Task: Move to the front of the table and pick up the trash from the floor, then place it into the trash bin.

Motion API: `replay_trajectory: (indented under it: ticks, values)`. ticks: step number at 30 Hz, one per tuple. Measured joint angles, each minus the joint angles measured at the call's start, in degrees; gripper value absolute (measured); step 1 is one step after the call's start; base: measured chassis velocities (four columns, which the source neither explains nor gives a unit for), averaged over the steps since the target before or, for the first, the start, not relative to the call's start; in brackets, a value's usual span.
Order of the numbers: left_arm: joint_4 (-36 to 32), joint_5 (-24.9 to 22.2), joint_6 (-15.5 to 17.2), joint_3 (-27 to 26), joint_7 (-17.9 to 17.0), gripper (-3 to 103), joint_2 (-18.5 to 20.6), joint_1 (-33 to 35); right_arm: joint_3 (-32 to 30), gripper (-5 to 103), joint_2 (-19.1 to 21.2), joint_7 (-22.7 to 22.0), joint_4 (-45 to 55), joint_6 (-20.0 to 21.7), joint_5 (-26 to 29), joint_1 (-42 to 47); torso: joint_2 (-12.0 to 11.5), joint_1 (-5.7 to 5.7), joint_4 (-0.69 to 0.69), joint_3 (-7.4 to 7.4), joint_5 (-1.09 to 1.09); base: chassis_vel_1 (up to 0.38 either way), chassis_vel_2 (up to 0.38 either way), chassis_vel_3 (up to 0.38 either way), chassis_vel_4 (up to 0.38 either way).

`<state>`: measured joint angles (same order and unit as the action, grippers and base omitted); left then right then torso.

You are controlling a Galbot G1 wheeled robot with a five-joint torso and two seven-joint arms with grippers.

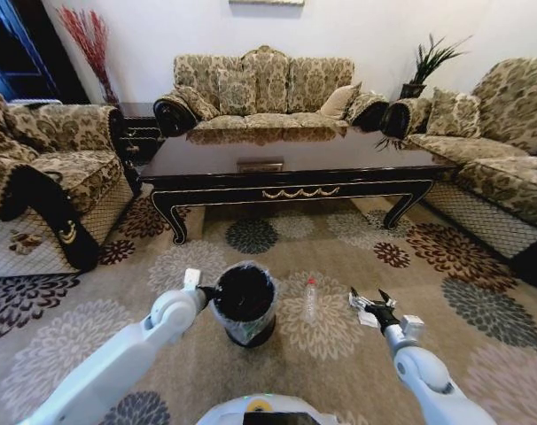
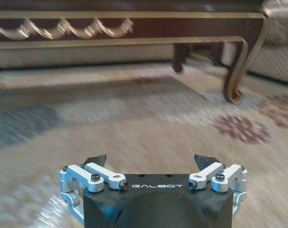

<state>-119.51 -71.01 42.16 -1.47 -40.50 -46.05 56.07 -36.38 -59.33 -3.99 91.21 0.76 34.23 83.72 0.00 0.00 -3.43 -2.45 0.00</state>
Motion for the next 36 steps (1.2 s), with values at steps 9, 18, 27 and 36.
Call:
replay_trajectory:
  ticks: [9, 18, 27, 36]
  values:
    - [-1.3, -1.9, 0.0, -3.4, -0.6, 4, 1.1, 0.9, 1.4, 100, -0.8, 1.9, -17.4, -3.0, -1.3, -7.6, 0.0, 0.00, 0.01, 0.00, 0.00, 0.000, 0.000, 0.000, 0.000]
    - [-1.2, -2.7, 0.0, -3.6, -1.1, 4, 1.0, 1.5, 3.9, 100, -0.6, 3.8, -26.7, -5.8, -1.8, -12.1, 0.0, 0.00, -0.04, 0.00, 0.00, 0.000, 0.000, 0.000, 0.000]
    - [-0.7, -3.4, 0.0, -3.7, -2.2, 4, 1.1, 1.4, 7.7, 100, -1.2, 5.1, -34.3, -7.7, -1.7, -19.0, 0.0, 0.00, -0.02, 0.00, 0.00, 0.000, 0.000, 0.000, 0.000]
    - [0.3, -3.5, 0.0, -3.7, -2.3, 4, 1.0, 1.3, 10.2, 100, -1.4, 6.4, -41.7, -8.7, -2.2, -23.7, 0.0, 0.00, -0.02, 0.00, -0.01, 0.000, 0.000, 0.000, 0.000]
